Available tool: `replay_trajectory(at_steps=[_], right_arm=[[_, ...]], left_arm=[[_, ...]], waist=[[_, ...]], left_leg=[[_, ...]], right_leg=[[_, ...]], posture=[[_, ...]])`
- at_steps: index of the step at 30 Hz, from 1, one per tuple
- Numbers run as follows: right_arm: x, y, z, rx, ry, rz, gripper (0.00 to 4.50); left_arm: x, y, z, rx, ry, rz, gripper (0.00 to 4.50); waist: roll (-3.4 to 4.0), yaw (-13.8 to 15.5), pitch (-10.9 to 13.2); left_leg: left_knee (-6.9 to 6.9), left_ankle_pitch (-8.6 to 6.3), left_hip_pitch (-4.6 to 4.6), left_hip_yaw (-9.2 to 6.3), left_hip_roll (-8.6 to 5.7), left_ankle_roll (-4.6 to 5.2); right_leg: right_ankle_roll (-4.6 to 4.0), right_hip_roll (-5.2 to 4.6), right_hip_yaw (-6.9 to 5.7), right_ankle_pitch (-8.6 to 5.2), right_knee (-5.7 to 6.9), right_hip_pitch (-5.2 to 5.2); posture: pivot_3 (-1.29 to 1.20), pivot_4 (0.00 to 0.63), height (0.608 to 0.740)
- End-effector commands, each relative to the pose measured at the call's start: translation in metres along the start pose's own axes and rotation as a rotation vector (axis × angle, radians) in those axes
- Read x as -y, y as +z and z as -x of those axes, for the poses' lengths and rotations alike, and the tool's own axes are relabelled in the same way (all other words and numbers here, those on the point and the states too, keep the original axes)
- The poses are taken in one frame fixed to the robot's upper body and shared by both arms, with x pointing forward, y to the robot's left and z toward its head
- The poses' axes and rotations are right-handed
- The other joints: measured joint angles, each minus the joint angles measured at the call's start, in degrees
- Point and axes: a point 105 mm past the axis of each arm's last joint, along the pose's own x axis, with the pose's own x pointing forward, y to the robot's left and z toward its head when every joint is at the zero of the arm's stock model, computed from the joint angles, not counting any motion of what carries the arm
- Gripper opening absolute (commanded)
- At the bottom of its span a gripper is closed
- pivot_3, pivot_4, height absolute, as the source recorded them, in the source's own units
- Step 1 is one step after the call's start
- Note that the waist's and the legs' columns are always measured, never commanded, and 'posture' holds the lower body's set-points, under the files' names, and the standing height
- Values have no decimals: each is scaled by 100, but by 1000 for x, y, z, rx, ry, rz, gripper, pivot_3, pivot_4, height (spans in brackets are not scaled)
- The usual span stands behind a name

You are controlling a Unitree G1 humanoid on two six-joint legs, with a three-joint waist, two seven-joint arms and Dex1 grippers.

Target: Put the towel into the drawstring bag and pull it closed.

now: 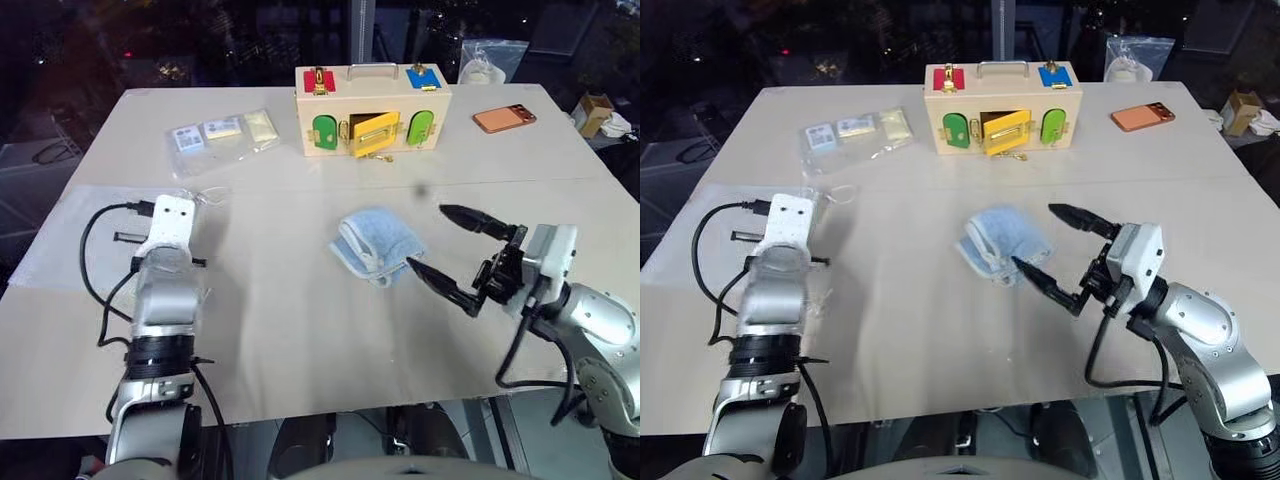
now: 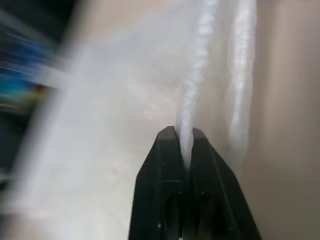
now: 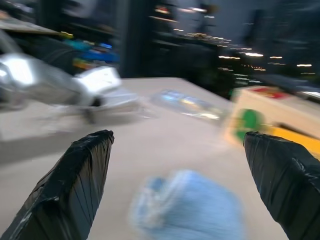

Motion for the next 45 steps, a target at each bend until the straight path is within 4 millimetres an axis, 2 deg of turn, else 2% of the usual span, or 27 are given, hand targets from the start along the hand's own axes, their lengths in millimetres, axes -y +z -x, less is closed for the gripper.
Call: replay_trajectory(at_steps=[1, 2, 4, 6, 10, 13, 16, 21, 25, 28, 30, 31, 32, 33, 35, 39, 40, 45], right_arm=[[9, 3, -2, -34, -77, 31, 4500], [9, 0, -5, -55, -73, 16, 4500], [15, -7, -13, -86, -71, -163, 4500], [24, -16, -19, -120, -86, -258, 4500], [23, -49, -25, -273, -42, -277, 4500], [26, -71, -34, -343, -73, -284, 4500], [33, -96, -43, -420, -120, -307, 4500], [35, -121, -57, -477, -109, -433, 4500], [21, -142, -72, -546, -15, -502, 4500], [6, -158, -77, -608, 75, -462, 4500], [1, -169, -78, -638, 107, -404, 3893], [-1, -173, -77, -646, 126, -370, 3831], [-2, -174, -77, -640, 138, -345, 3169], [-3, -173, -78, -615, 144, -334, 2955], [-5, -162, -80, -536, 155, -371, 2055], [-2, -127, -76, -347, 179, -368, 212], [0, -119, -74, -307, 172, -384, 42], [-3, -51, -69, 30, 246, -516, 42]], left_arm=[[12, 26, 30, 76, -327, 126, 29], [17, 29, 37, 70, -397, 145, 29], [31, 35, 52, 53, -569, 217, 29], [45, 39, 63, -12, -713, 337, 29], [76, 43, 73, -87, -871, 464, 29], [97, 40, 75, -123, -924, 494, 29], [109, 39, 74, -138, -944, 495, 29], [115, 40, 70, -133, -954, 466, 29], [124, 41, 68, -127, -973, 440, 29], [132, 42, 70, -130, -1006, 451, 29], [135, 43, 71, -122, -1004, 438, 0], [136, 44, 71, -115, -1003, 430, 0], [136, 44, 71, -111, -1002, 428, 0], [137, 45, 71, -108, -998, 425, 0], [136, 44, 70, -102, -991, 419, 0], [136, 46, 68, -90, -991, 441, 0], [137, 45, 68, -98, -993, 443, 0], [142, 49, 67, -88, -1009, 422, 0]], waist=[[0, -2, 0], [0, -4, 1], [3, -8, 2], [1, 0, 1], [0, 8, 1], [-1, -10, 1], [-3, -77, 3], [-2, -133, 3], [-2, -151, 3], [-6, -174, 0], [-10, -194, -2], [-10, -205, -2], [-10, -220, -3], [-10, -230, -5], [-10, -240, -5], [-9, -225, -4], [-9, -215, -4], [-2, -152, 4]], left_leg=[[0, 12, 0, 1, 0, -21], [0, 13, -1, 0, 0, -22], [0, 14, 2, 1, -1, -23], [2, 12, 4, 1, -2, -18], [4, 2, 7, -4, -6, 2], [3, 2, 0, 1, -9, 2], [2, 4, 1, 4, -7, -1], [1, 14, 3, -1, -4, -19], [1, 13, 5, 3, -5, -16], [1, 11, 9, 4, -5, -14], [0, 10, 16, 9, -4, -11], [0, 9, 19, 10, -3, -10], [0, 9, 23, 10, -1, -10], [-2, 9, 27, 9, -1, -10], [-5, 11, 30, 4, 1, -14], [-6, 18, 28, 3, 2, -27], [-7, 21, 23, 3, 0, -32], [-7, 24, 14, 4, -2, -38]], right_leg=[[0, 0, 1, 0, 0, 0], [0, 0, 1, 0, -1, 0], [-8, 0, 1, -5, -1, 1], [-18, 3, 2, -11, 0, 3], [-14, 36, 5, -9, 1, 10], [3, 43, 13, 0, -2, 6], [4, 48, 18, 0, 1, 1], [3, 50, 18, 1, 4, 2], [3, 47, 20, 1, 4, 3], [3, 47, 22, 2, 4, 5], [3, 48, 27, 2, 6, 8], [3, 48, 29, 2, 8, 8], [3, 49, 32, 2, 11, 9], [2, 50, 35, 2, 16, 9], [2, 51, 45, 2, 20, 10], [2, 46, 47, 2, 22, 10], [2, 44, 46, 2, 19, 9], [2, 42, 45, 2, 12, 4]], posture=[[0, 150, 740], [0, 150, 740], [0, 150, 740], [0, 150, 740], [0, 150, 740], [0, 150, 740], [0, 150, 740], [0, 150, 740], [0, 150, 740], [0, 150, 740], [0, 150, 740], [0, 150, 740], [0, 150, 740], [0, 150, 740], [0, 150, 740], [0, 150, 740], [0, 150, 740], [0, 150, 740]])
